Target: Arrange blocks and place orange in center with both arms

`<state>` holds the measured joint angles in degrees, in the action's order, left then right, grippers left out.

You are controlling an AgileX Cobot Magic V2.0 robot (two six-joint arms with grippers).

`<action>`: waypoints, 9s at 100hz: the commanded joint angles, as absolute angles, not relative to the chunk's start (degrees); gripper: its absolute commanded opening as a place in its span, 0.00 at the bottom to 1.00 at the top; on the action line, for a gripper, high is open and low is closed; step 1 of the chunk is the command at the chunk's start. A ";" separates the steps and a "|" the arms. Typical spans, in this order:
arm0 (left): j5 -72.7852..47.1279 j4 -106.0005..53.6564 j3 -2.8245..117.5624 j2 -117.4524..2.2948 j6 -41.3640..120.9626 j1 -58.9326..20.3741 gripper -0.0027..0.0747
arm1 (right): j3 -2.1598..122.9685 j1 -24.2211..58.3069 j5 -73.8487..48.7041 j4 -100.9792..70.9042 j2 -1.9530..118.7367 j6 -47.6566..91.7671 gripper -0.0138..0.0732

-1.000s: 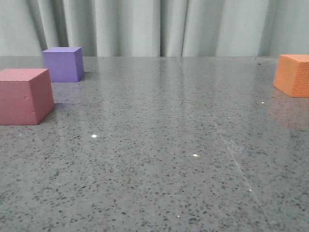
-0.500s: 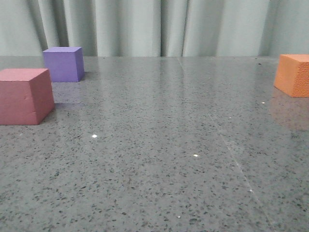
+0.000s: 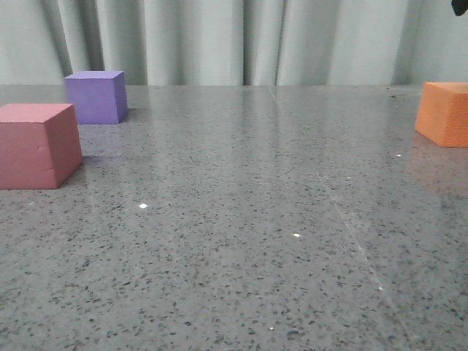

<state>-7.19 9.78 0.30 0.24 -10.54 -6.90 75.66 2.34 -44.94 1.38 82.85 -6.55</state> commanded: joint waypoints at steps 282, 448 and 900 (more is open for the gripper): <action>-2.08 9.55 -2.79 2.13 -10.60 -6.76 0.01 | 112.93 37.61 -57.19 15.10 115.28 -42.22 0.30; -2.08 9.55 -2.79 2.13 -10.60 -6.76 0.01 | 119.85 37.26 -63.62 33.06 101.15 -34.04 0.77; -6.95 0.00 6.15 -1.37 -10.99 -6.76 0.01 | -0.75 4.30 -1.95 7.55 -2.00 -15.55 0.02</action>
<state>-9.00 2.04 1.37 0.24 -10.54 -6.90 -1.58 4.62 -7.00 7.37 -0.55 -16.19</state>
